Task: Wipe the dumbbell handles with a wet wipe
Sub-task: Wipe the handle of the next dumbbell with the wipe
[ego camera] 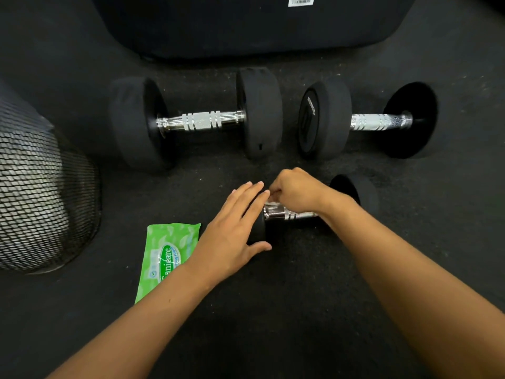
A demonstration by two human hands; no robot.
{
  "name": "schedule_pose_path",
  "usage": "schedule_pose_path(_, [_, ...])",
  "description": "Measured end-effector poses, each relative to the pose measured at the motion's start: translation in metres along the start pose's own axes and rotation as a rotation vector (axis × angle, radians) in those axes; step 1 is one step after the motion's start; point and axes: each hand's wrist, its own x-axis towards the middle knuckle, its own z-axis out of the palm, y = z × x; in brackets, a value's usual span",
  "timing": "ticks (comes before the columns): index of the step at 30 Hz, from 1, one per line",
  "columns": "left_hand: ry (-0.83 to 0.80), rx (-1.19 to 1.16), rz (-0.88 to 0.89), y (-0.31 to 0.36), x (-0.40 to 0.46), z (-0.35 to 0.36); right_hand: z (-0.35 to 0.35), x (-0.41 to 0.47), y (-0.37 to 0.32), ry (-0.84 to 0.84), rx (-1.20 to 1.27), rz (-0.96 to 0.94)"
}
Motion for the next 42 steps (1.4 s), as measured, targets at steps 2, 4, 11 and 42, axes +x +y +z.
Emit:
schedule_pose_path(2, [-0.002,-0.008,-0.01,-0.001,0.001,0.0,0.008,0.0,-0.005,0.067,-0.031,-0.001])
schedule_pose_path(4, [-0.002,-0.018,-0.014,-0.003,0.002,0.0,0.023,-0.011,-0.003,0.196,-0.048,-0.058])
schedule_pose_path(11, [0.007,-0.055,-0.019,-0.003,0.004,0.001,0.063,-0.039,0.012,0.499,0.083,-0.278])
schedule_pose_path(42, [0.012,-0.071,-0.035,-0.005,0.005,0.002,0.031,-0.025,0.019,0.36,-0.049,0.057])
